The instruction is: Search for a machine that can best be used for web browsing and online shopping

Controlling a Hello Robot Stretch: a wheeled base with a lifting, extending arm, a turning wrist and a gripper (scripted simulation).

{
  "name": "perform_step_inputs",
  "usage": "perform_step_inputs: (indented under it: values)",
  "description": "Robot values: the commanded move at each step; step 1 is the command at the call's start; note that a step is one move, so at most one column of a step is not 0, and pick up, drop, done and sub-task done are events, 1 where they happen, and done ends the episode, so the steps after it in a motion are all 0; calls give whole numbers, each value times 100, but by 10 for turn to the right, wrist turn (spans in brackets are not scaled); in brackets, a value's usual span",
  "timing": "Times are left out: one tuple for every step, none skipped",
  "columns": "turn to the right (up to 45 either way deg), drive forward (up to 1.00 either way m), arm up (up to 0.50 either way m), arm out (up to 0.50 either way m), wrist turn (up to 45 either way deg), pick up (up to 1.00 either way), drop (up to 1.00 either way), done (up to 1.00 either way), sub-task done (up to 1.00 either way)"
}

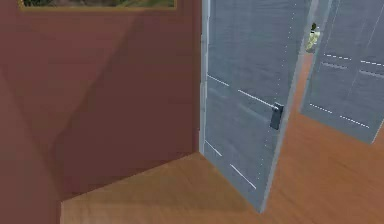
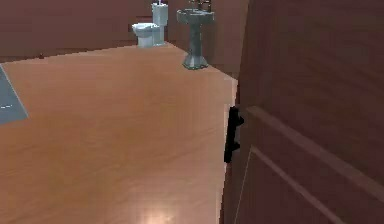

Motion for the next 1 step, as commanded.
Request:
perform_step_inputs:
  values:
    - [450, 0, 0, 0, 0, 0, 0, 0, 0]
